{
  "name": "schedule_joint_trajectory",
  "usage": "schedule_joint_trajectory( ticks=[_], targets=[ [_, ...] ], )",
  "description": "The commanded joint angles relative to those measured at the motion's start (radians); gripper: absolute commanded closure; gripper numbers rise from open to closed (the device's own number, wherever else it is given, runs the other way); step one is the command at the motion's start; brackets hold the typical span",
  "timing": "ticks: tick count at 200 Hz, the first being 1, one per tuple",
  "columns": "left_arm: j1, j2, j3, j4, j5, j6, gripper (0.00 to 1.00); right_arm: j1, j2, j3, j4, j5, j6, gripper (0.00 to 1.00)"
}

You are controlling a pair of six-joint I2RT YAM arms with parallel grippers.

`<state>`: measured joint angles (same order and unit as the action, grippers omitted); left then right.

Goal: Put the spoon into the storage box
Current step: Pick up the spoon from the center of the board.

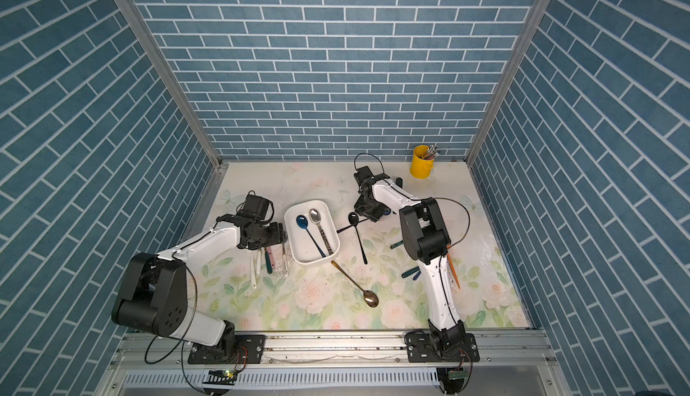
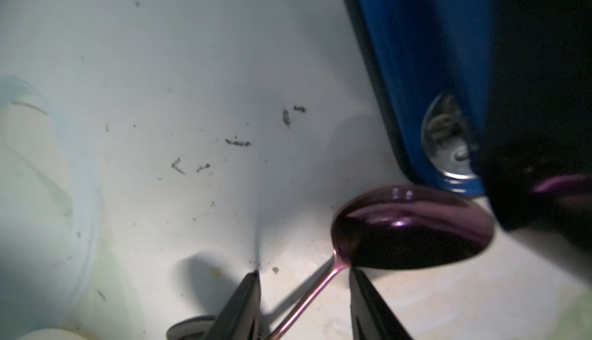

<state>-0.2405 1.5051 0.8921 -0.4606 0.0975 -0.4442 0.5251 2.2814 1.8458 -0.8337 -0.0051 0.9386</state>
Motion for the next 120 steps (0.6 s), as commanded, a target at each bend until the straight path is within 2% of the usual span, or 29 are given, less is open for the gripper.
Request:
schedule_joint_trajectory(
  ticks=[1,45,89,120],
  targets=[
    [0.009,-0.006,-0.021,0.003,-0.010,0.013,0.30,0.026,0.102,0.032,-0.150,-0.009,-0.107,0.53],
    [0.029,-0.026,-0.049,0.011,-0.005,0.027,0.30,0.047,0.130,0.054,-0.215,0.020,-0.162,0.60],
    [0.049,-0.038,-0.059,0.013,0.003,0.041,0.30,0.050,0.120,0.019,-0.211,-0.004,-0.167,0.65],
    [0.056,-0.047,-0.064,0.016,0.005,0.045,0.30,0.050,0.110,-0.018,-0.201,-0.022,-0.169,0.72]
  ],
)
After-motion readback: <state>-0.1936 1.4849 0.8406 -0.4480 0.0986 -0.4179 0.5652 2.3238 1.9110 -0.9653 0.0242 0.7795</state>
